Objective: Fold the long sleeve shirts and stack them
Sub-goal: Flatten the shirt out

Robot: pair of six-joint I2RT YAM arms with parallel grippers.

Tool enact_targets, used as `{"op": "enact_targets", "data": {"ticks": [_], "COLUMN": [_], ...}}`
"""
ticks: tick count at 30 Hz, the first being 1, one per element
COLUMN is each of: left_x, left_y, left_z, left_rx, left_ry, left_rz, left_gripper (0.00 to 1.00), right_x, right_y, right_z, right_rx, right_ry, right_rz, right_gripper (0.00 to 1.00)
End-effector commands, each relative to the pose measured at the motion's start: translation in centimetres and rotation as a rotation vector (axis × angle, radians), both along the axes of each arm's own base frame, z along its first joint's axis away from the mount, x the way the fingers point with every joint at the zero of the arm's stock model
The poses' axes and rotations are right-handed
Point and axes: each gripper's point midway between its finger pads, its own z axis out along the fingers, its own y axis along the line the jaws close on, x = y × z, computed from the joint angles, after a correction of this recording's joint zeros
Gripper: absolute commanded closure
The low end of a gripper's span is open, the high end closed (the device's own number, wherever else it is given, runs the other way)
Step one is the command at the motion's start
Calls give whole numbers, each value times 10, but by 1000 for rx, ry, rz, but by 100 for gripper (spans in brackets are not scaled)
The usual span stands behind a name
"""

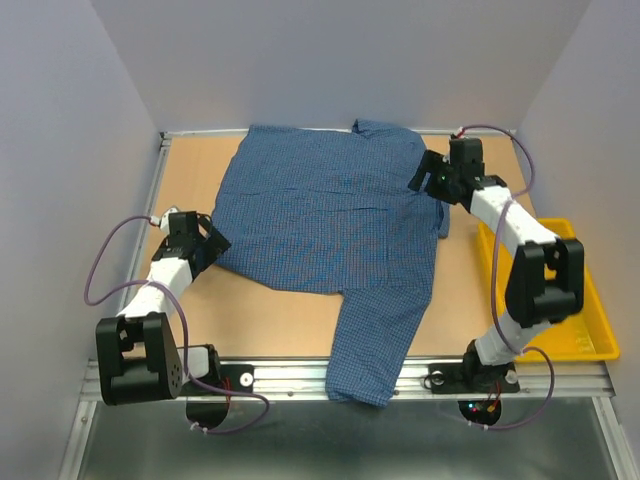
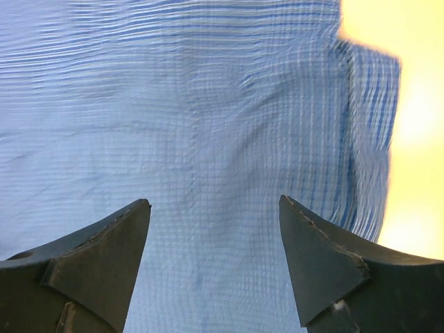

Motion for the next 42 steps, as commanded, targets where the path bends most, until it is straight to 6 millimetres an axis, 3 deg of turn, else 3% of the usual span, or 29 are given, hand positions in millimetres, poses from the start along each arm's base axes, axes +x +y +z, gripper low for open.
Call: {"op": "enact_targets", "data": {"ticks": [1, 7, 10, 14, 18, 21, 24, 25, 26, 27, 29, 30, 32, 36, 39, 42], "left_x": [5, 13, 16, 20, 35, 51, 53, 61, 62, 60, 55, 52, 46, 22, 1, -6], "left_y": [-6, -14, -24, -37, -64, -86, -102, -107, -106, -113, -121, -125, -125, -108, -86, -66], "left_z": [-5, -15, -19, -23, -7, 24, 54, 87, 102, 132, 158, 180, 190, 171, 113, 81], "left_rx": [-59, -97, -133, -142, -157, -196, -179, -172, -142, -128, -105, -108, -87, -43, 3, -13], "left_ry": [-14, -5, 4, 14, -21, -77, -107, -176, -205, -263, -316, -372, -396, -338, -233, -175], "left_rz": [24, 11, -10, -33, -86, -110, -136, -148, -139, -169, -195, -209, -205, -145, -71, -14], "left_gripper": [4, 8, 13, 18, 22, 23, 23, 23, 23, 23, 23, 23, 23, 21, 17, 16], "right_x": [-54, -123, -140, -142, -141, -141, -143, -143, -143, -143, -142, -142, -140, -141, -142, -144], "right_y": [19, 10, 6, 0, -1, -2, -4, -5, -6, -5, -6, -7, -6, -5, -3, 0], "right_z": [9, 2, 2, 4, 10, 12, 16, 18, 19, 20, 21, 22, 22, 24, 22, 20], "right_rx": [137, 129, 132, 107, 97, 90, 80, 76, 73, 73, 70, 68, 70, 70, 75, 92], "right_ry": [3, -16, -37, -59, -78, -89, -103, -110, -115, -120, -123, -124, -122, -125, -116, -103], "right_rz": [23, 38, 20, 4, 7, 6, 6, 5, 3, 6, 5, 3, 5, 14, 19, 32], "right_gripper": [20, 20, 20, 20, 20, 20, 20, 20, 20, 20, 20, 20, 20, 20, 20, 20]}}
